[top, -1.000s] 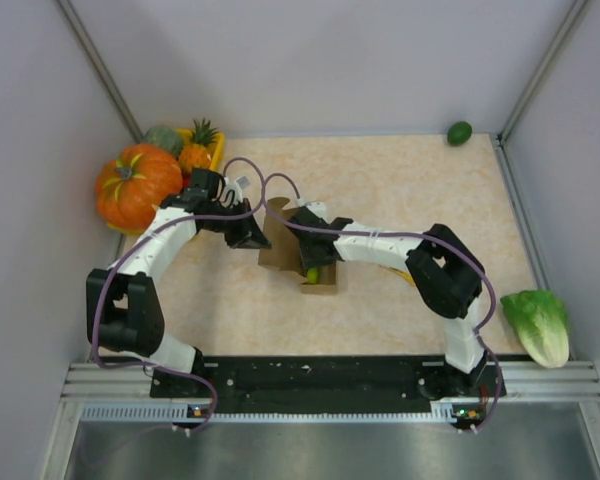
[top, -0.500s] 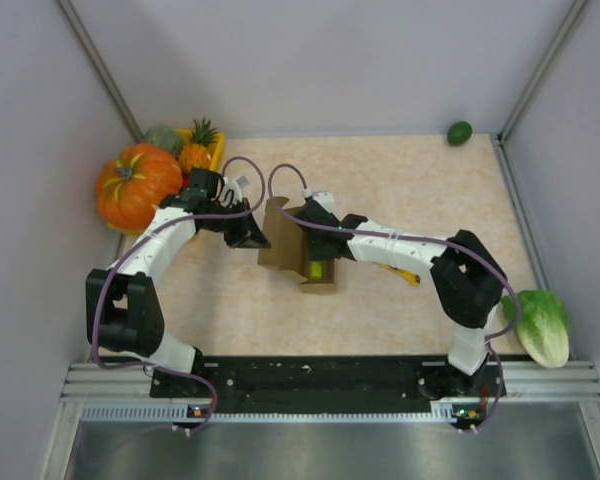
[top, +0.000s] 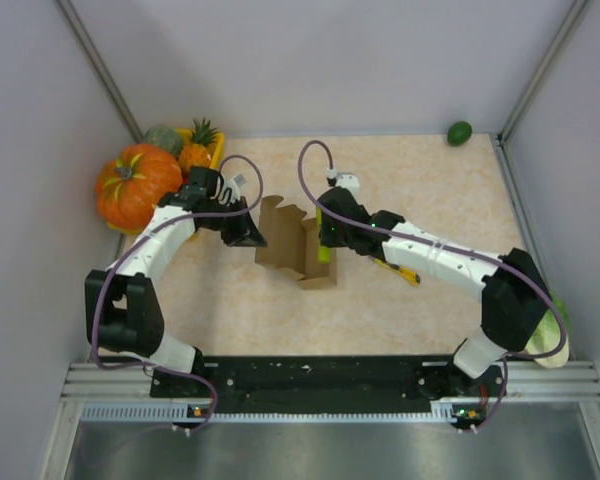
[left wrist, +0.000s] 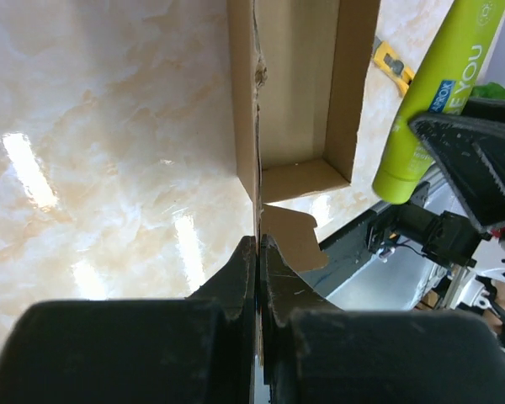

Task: Unpack the express box

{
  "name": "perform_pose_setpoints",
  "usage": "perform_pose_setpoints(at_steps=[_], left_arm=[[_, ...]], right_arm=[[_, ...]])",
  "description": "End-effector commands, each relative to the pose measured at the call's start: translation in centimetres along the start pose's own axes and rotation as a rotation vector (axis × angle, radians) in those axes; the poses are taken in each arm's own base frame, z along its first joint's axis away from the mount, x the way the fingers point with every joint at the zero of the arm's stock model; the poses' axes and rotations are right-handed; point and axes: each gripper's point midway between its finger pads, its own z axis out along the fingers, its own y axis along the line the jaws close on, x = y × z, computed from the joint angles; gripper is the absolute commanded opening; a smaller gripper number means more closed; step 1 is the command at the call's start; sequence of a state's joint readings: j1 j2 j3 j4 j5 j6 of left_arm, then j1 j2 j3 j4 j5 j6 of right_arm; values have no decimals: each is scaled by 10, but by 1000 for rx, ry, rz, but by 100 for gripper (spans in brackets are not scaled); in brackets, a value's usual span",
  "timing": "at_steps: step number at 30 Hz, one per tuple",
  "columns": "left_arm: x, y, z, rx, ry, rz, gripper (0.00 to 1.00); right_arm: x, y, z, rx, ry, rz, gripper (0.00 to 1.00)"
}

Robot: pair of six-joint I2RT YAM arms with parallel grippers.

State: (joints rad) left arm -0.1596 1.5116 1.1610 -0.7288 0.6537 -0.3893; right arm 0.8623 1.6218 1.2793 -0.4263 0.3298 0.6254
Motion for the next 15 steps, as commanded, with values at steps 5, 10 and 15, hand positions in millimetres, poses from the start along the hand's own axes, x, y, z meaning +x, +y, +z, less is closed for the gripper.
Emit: perform_pose_setpoints(at_steps=[5,10,15], left_arm=[[-27,-24,-29,-12,-116,97,0],[-30,-24,-31,-15,-116,104,5],[-34,-26,-27,2,-120,103,17]], right_arm=[[-25,-62,-12,95,-84,123,22],[-5,-74,7,131,-16,68,24],[22,-79,30,146,77,40,24]])
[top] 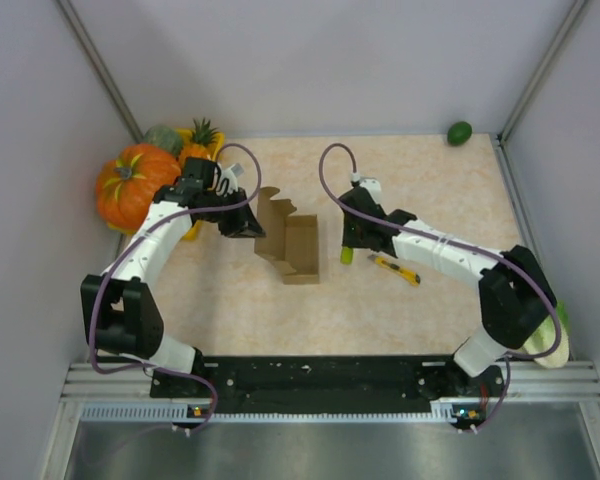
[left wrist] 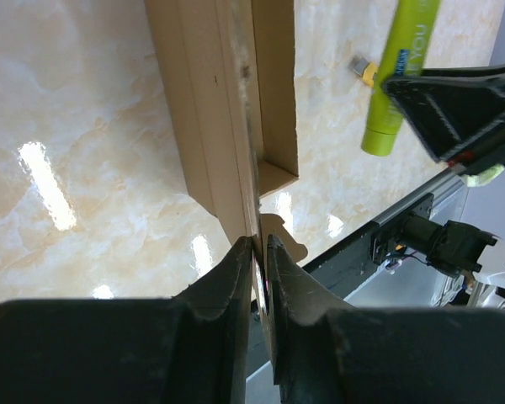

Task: Unpack the express box

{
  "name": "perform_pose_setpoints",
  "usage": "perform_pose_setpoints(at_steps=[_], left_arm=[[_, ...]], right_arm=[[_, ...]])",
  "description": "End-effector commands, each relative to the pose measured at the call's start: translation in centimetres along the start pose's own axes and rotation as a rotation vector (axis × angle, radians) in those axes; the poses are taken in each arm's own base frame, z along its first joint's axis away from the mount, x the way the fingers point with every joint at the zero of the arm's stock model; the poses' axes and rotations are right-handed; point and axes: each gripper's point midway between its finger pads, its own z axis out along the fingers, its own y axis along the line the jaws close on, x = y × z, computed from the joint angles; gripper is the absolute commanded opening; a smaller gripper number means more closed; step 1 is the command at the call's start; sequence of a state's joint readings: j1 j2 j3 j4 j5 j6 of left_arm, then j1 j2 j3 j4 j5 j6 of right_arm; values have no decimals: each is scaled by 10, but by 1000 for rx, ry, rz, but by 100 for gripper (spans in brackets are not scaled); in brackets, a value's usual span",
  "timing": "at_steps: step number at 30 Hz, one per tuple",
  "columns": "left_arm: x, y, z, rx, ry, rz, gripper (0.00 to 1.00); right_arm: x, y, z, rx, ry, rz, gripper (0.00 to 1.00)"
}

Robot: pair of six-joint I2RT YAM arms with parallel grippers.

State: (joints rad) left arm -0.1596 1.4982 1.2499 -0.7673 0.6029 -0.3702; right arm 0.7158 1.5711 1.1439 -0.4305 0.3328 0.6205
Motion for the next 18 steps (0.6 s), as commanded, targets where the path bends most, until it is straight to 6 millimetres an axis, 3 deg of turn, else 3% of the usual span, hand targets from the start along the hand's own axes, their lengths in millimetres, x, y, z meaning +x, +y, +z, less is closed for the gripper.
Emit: perform_pose_setpoints(at_steps=[1,7,11,14,15,18], left_arm=[[-15,-12,-9,30,-52,42,18],[-18,-14,-11,33,-67,52,27],[-22,-21,-17,44,-95,68,36],[-23,-29,-24,64,-104,65,55],[-24,-32,-26,74,-106,69,57],[-27,-47,-40,106,-147,105,79]], right_arm=[[20,2,26,2,63,-42,24],[41,-3,48,27,143,-55,30],[48,-5,56,43,166,-59,41],[46,-5,53,50,166,-55,51],[42,-5,47,49,158,-48,53],[27,-6,29,45,117,-34,61]])
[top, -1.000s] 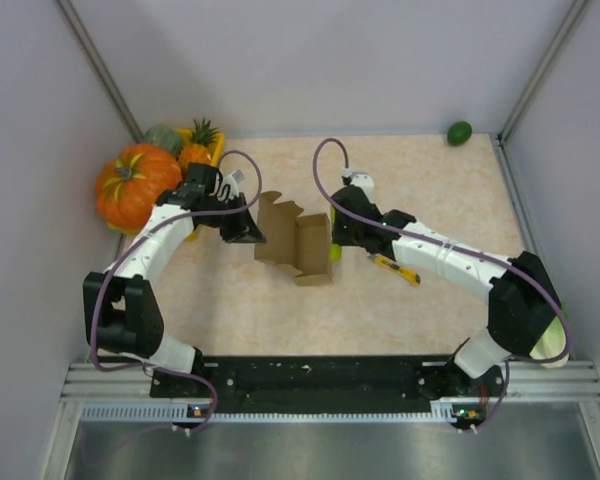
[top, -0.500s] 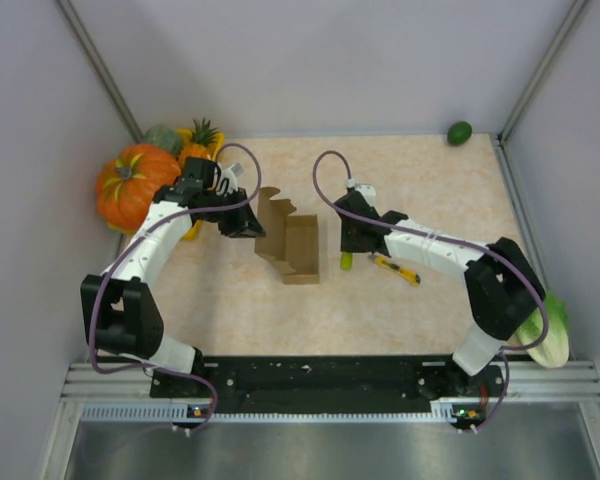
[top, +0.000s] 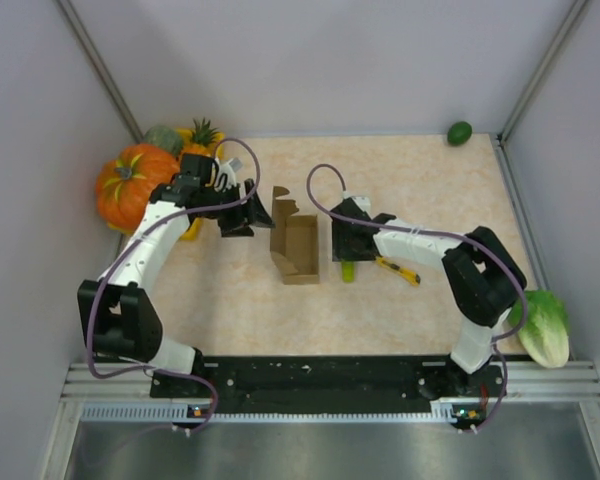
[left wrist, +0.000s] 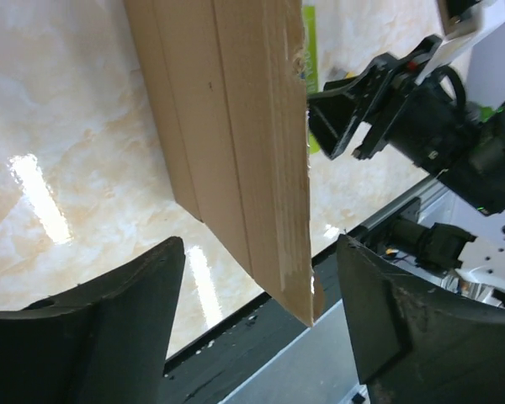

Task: Unpack the express box

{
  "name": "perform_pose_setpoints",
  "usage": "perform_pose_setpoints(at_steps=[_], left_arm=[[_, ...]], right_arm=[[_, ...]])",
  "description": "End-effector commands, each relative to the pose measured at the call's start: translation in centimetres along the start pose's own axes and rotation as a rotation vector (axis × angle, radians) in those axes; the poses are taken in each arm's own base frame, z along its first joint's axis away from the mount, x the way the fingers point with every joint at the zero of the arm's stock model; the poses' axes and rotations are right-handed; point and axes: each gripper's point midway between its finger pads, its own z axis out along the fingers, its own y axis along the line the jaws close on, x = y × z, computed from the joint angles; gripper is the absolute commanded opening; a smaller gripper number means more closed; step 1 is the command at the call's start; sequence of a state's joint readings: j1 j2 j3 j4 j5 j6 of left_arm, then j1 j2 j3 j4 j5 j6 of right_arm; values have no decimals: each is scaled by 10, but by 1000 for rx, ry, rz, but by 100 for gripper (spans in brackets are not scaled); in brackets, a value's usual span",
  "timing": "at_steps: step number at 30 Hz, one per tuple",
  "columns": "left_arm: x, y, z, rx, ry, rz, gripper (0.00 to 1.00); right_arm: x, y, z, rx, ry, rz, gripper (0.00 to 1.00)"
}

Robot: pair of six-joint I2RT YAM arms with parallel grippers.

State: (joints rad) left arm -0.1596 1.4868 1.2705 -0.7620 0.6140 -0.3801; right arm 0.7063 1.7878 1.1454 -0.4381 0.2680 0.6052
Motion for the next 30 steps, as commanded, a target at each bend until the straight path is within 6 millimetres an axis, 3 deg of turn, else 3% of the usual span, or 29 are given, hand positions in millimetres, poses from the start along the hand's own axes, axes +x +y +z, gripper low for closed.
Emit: perform_pose_setpoints(at_steps=[1,3,8,9,10,16,17,23,27,30], left_arm=[[-22,-44,-40,94,-144,116,84],[-25,-51,-50,99,-176,150,98],[-17,-65,-74,119,-252,185,99],[-16,-76,-85,151,-295,224,99],[-15,-80,-89,166,-322,244,99],[-2,-71,-121,72,-485,238,99],[1,-67,-126,48,-496,236,99],[17,-48,-170,-117,-657,219,99],[33,-56,-194,-111,-713,263,99],[44,-60,-201,-102,-711,305,99]], right_arm=[[-39,5,-40,-36,-110,47,63],[-47,0,-53,-25,-143,52,70],[-67,-22,-111,-6,-242,81,91],[-71,-28,-121,12,-266,97,94],[-68,-36,-129,30,-259,94,99],[-77,-65,-206,-7,-403,155,99],[-78,-74,-228,-29,-449,183,99],[-64,-117,-272,-32,-609,249,99],[-54,-137,-298,-55,-688,233,99],[-47,-148,-314,-69,-715,229,99]])
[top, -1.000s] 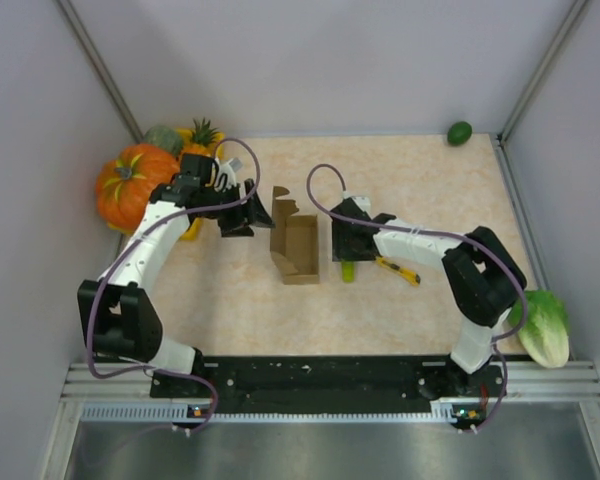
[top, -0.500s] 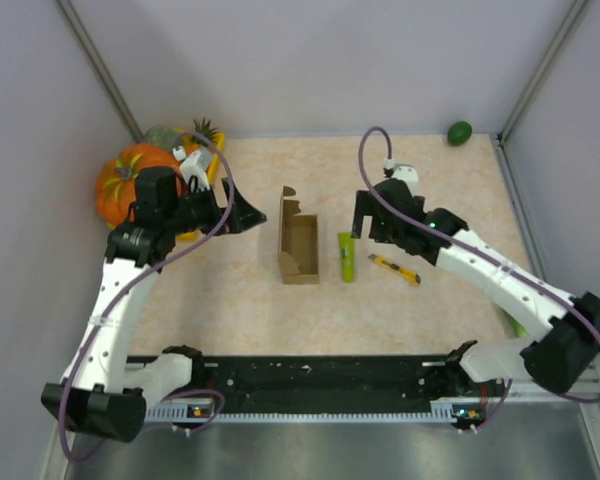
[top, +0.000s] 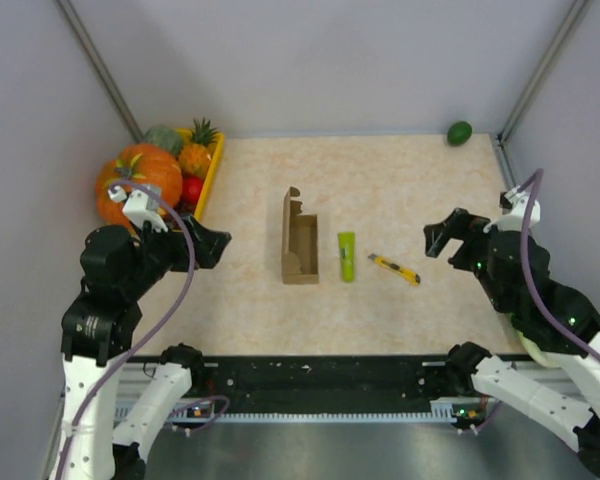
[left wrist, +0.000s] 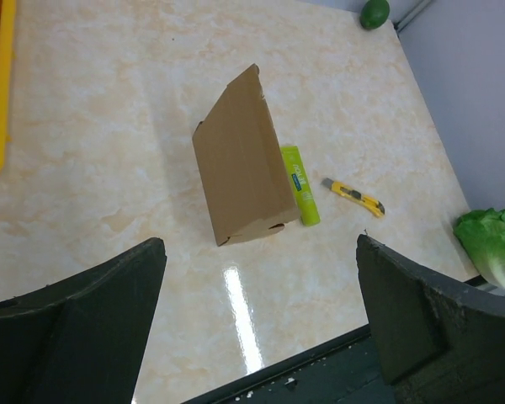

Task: Unpack the express box

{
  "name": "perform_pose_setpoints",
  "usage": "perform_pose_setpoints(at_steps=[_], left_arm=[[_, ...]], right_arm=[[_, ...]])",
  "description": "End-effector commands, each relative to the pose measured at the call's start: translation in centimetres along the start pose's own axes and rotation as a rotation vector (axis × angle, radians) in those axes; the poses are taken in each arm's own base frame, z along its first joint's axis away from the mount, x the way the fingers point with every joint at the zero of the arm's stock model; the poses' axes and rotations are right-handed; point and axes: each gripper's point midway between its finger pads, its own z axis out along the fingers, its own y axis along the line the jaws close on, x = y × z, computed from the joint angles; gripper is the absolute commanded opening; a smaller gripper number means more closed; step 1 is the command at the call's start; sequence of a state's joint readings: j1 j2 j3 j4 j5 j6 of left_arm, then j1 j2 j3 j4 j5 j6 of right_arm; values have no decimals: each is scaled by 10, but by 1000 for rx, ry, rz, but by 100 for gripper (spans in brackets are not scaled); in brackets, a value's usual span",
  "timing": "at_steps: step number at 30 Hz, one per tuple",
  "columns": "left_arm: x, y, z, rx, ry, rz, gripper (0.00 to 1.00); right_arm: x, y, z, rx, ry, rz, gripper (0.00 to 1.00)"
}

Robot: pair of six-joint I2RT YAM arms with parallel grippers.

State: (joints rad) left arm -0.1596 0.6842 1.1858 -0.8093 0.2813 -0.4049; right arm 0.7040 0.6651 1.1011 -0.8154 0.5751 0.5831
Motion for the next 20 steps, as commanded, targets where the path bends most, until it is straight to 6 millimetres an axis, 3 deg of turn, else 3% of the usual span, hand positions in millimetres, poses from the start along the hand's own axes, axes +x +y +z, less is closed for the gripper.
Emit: perform_pose_setpoints(at_steps=[1,6,20], left_arm=[[-2,3,-17,-31,-26,52,99],[-2,1,-28,-38,-29,47,99],[-8,-5,-41,-38,-47,36,99]], right_arm=[[-5,-20,-17,23,-24,-53,99],[-12,-17,-33,-25,-17,-18,99],[-5,-10,-36,-67,19,4,99]])
